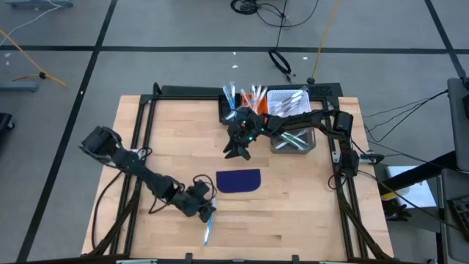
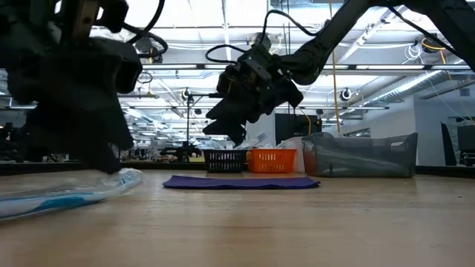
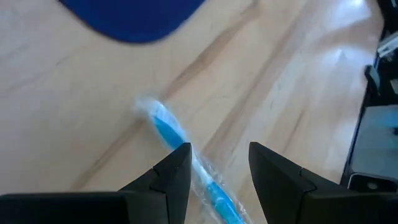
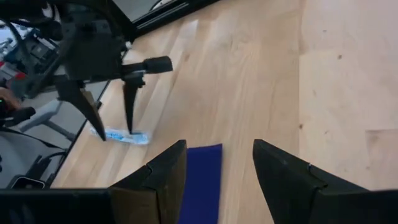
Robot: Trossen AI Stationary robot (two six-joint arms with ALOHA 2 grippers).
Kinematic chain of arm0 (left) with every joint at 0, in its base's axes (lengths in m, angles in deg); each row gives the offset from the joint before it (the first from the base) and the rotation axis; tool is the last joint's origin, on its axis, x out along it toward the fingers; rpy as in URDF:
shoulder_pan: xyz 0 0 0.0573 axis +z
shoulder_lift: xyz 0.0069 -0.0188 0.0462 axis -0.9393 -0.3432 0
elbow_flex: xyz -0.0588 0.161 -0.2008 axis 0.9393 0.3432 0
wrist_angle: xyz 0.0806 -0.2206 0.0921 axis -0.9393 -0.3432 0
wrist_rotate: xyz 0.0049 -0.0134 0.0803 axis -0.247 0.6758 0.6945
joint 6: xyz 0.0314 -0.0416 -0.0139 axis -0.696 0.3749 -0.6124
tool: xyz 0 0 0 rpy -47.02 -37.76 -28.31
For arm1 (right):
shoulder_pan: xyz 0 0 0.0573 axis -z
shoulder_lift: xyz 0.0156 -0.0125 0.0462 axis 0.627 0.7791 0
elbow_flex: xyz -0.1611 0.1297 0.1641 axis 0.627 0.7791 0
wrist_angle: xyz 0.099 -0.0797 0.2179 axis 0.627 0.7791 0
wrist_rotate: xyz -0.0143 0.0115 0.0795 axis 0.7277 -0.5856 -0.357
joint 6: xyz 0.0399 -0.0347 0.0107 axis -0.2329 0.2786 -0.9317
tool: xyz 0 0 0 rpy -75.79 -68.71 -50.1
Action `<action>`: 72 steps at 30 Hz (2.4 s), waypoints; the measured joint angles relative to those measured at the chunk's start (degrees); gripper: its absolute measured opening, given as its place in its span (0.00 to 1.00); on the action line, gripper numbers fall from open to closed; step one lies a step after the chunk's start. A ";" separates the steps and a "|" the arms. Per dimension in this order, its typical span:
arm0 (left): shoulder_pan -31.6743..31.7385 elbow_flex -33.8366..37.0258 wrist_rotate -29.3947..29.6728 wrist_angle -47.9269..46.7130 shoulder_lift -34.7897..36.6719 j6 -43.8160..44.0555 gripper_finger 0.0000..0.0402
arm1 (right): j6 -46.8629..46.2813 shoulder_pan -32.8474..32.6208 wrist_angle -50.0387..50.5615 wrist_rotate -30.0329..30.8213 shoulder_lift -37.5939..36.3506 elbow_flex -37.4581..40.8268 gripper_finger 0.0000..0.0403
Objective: Pick & Place Toothbrushes
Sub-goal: Put the blue toothbrush into the black bin
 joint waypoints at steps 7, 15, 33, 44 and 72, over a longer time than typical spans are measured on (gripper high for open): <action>-0.27 0.00 -1.59 -0.73 -2.26 3.12 0.40 | 0.49 -1.02 0.34 0.07 -0.01 0.00 0.45; 0.26 0.01 -2.32 -2.72 1.98 0.81 0.40 | 0.59 -0.86 0.81 0.24 0.00 0.00 0.45; 0.58 0.02 -2.69 -2.10 -1.48 1.56 0.40 | 0.81 -0.86 1.39 0.26 -0.01 0.00 0.45; 1.09 -0.02 -2.99 -0.46 -3.60 1.54 0.36 | 1.35 -0.86 1.79 0.28 0.00 0.00 0.45; 2.26 0.06 1.71 -12.65 10.20 -7.78 0.00 | 2.94 -1.55 3.91 3.06 0.00 0.00 0.45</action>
